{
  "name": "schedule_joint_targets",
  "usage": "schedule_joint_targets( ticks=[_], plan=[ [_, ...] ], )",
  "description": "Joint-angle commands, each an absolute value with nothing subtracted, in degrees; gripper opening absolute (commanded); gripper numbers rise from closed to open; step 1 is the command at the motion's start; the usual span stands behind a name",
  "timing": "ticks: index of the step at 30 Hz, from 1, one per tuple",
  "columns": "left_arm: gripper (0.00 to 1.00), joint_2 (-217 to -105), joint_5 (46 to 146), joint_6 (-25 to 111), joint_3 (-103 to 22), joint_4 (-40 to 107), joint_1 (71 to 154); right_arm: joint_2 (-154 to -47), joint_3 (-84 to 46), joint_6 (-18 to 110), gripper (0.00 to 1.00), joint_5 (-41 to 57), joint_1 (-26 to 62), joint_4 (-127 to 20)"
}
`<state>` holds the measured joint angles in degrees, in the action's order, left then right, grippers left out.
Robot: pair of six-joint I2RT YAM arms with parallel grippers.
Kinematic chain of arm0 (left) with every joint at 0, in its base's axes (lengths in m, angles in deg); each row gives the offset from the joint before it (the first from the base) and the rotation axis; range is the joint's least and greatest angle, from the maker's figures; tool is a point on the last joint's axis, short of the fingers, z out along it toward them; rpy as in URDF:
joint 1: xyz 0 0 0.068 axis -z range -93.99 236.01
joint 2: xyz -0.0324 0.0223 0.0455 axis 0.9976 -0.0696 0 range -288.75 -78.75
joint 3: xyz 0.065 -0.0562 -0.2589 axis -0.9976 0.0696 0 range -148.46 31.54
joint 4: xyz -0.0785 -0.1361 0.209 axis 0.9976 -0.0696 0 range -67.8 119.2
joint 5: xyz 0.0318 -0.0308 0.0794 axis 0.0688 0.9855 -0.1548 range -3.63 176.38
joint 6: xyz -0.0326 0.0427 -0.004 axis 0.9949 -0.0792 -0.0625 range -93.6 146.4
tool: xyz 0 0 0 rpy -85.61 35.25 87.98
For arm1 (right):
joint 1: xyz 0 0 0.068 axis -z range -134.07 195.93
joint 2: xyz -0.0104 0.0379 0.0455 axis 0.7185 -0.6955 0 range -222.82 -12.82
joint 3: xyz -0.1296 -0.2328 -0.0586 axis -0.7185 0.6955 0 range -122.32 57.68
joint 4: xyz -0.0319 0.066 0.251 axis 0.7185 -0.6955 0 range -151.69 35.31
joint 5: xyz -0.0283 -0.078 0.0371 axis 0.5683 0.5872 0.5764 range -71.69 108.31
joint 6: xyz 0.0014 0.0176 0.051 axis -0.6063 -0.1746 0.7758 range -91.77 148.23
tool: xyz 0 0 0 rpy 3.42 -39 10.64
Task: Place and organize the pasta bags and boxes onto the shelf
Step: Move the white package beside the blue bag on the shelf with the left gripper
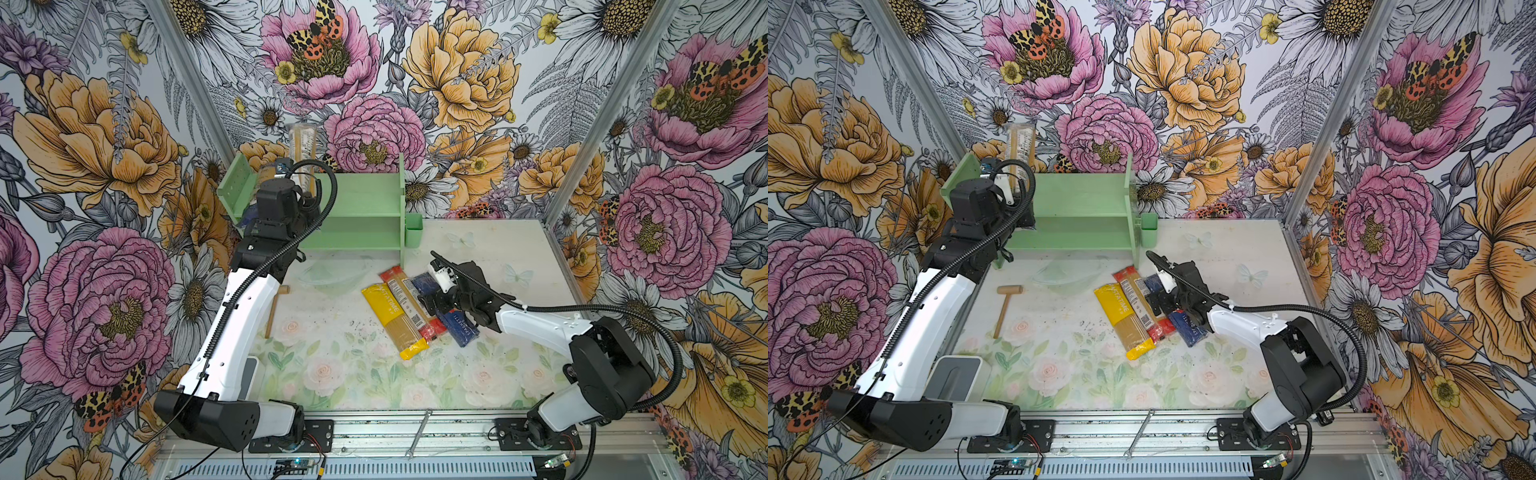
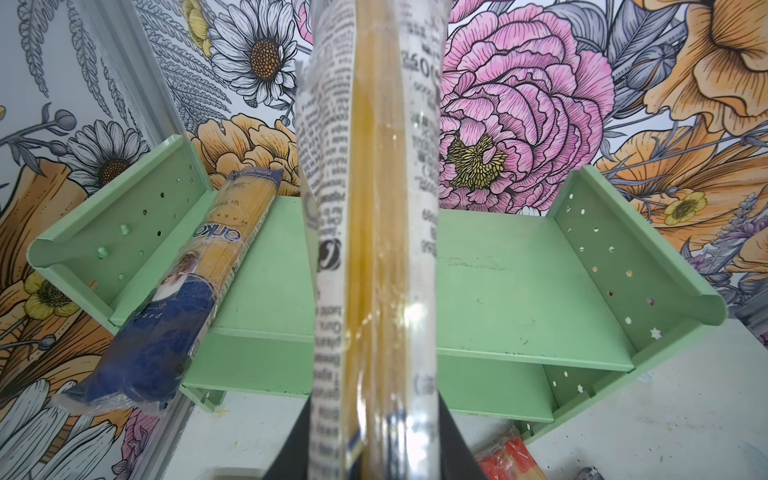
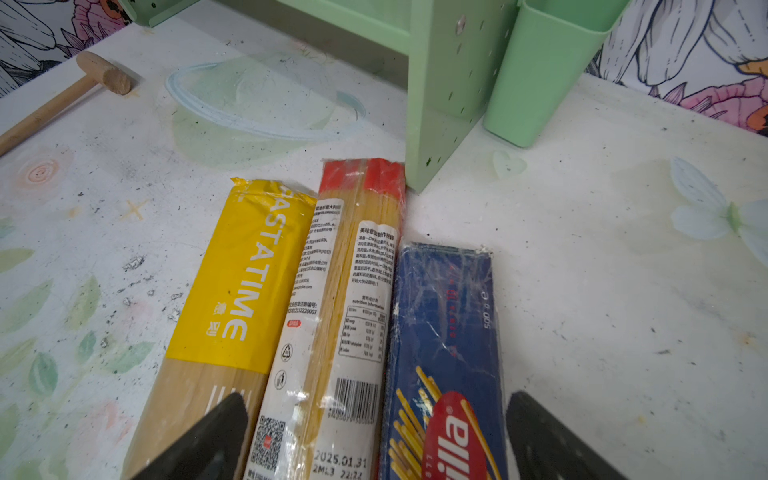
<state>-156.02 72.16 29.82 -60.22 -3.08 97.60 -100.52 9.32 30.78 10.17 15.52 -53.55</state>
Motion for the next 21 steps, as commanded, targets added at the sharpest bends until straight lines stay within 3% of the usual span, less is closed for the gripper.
schedule_joint_targets(
  ticks=[1, 21],
  plan=[
    [0.00, -155.3, 74.0, 29.2, -60.8, 9.4, 96.4, -99.1, 9.8, 31.6, 0.99, 11.1, 15.7, -52.0],
    [0.00, -160.2, 83.9, 31.1, -62.1, 9.1, 89.6, -95.9, 11.0, 32.3, 0.99, 13.7, 14.2, -53.6]
  ],
)
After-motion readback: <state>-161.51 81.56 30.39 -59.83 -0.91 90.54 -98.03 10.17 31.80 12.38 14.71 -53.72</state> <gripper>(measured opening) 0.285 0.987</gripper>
